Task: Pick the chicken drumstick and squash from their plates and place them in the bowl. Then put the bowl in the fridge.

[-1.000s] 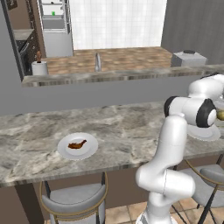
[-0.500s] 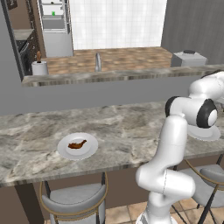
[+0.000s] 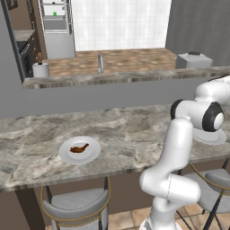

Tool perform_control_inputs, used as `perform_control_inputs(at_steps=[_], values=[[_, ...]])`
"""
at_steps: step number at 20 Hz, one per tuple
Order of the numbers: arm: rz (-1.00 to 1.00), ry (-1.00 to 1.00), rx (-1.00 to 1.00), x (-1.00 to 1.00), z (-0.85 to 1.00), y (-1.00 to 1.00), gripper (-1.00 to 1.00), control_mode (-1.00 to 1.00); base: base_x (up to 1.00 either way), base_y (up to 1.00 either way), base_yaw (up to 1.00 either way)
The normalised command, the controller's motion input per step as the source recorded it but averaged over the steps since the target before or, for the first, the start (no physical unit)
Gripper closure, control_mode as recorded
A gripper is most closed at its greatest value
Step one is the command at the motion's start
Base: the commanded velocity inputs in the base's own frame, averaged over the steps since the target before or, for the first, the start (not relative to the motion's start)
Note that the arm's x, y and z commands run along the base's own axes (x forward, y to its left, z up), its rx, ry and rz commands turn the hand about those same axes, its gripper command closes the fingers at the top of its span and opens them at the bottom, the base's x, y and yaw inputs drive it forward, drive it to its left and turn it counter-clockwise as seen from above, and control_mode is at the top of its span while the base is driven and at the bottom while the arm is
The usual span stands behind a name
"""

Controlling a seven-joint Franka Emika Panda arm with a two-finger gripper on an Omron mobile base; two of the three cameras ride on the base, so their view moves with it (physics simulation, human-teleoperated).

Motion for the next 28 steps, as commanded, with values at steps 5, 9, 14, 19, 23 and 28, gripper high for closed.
perform_control_inputs(at_steps=[5, 9, 14, 19, 23, 28], values=[[0.0, 0.06, 0.0, 0.05, 0.09, -0.32, 1.0, -1.0, 0.0, 0.0, 0.0], [0.0, 0.22, 0.0, 0.12, 0.07, -0.34, 1.0, -1.0, 0.0, 0.0, 0.0], [0.0, 0.13, 0.0, 0.21, 0.07, -0.28, 1.0, -1.0, 0.0, 0.0, 0.0], [0.0, 0.11, 0.05, 0.16, 0.08, -0.21, 1.0, -1.0, 0.0, 0.0, 0.0], [0.03, 0.03, 0.1, 0.17, 0.01, -0.12, 1.0, -1.0, 0.0, 0.0, 0.0], [0.04, 0.01, 0.13, 0.21, 0.0, -0.18, 1.0, -1.0, 0.0, 0.0, 0.0]])
